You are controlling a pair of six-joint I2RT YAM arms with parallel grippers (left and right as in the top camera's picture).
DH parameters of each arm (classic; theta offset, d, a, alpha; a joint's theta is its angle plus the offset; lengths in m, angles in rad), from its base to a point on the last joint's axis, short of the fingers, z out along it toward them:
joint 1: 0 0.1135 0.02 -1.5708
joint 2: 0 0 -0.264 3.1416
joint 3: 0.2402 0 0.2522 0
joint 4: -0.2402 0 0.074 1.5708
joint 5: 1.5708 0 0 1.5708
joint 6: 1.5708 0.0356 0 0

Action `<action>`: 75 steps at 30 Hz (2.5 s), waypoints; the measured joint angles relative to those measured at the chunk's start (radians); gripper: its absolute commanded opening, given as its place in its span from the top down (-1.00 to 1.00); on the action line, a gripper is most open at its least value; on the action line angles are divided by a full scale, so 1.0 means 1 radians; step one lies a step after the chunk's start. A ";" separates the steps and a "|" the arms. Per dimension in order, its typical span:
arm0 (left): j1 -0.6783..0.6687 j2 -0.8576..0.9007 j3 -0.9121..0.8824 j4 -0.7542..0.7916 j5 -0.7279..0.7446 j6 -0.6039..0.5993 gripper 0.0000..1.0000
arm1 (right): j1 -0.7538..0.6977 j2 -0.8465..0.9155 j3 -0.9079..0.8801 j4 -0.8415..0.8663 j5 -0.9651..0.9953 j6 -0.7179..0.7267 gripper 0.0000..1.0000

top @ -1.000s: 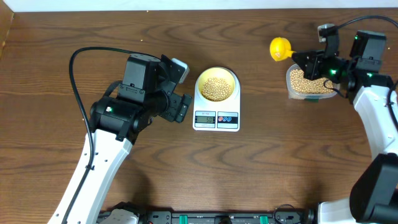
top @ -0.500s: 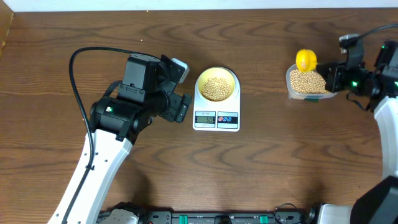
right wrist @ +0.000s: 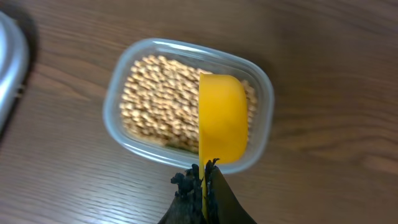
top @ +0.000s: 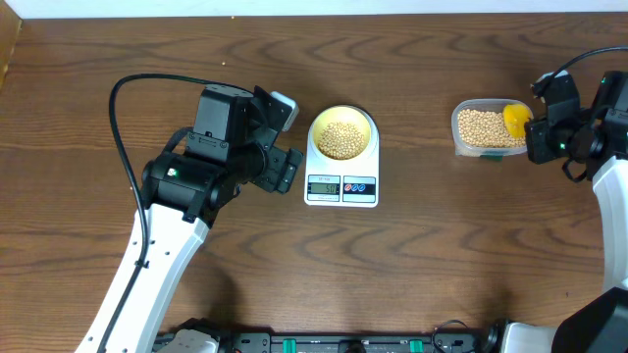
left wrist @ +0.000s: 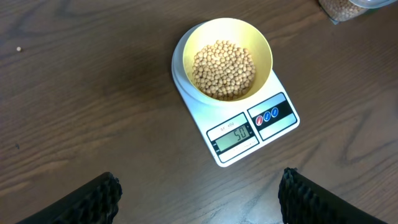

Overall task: Scoop item into bowl and weigh 50g on scale
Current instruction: 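Tip the scoop to return excess soybeans into the tub, then lower the yellow scoop into the soybean tub with the right gripper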

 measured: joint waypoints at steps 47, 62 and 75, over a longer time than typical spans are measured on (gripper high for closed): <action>0.000 0.000 0.000 0.000 0.000 0.000 -0.66 | 0.006 0.000 0.000 0.002 -0.217 0.114 0.98; 0.000 0.000 0.000 0.000 0.000 0.000 -0.66 | 0.006 0.000 0.000 0.014 -0.228 -0.113 0.98; 0.000 0.000 0.000 0.000 0.000 0.000 -0.67 | 0.058 0.000 0.000 0.019 -0.116 -0.175 0.98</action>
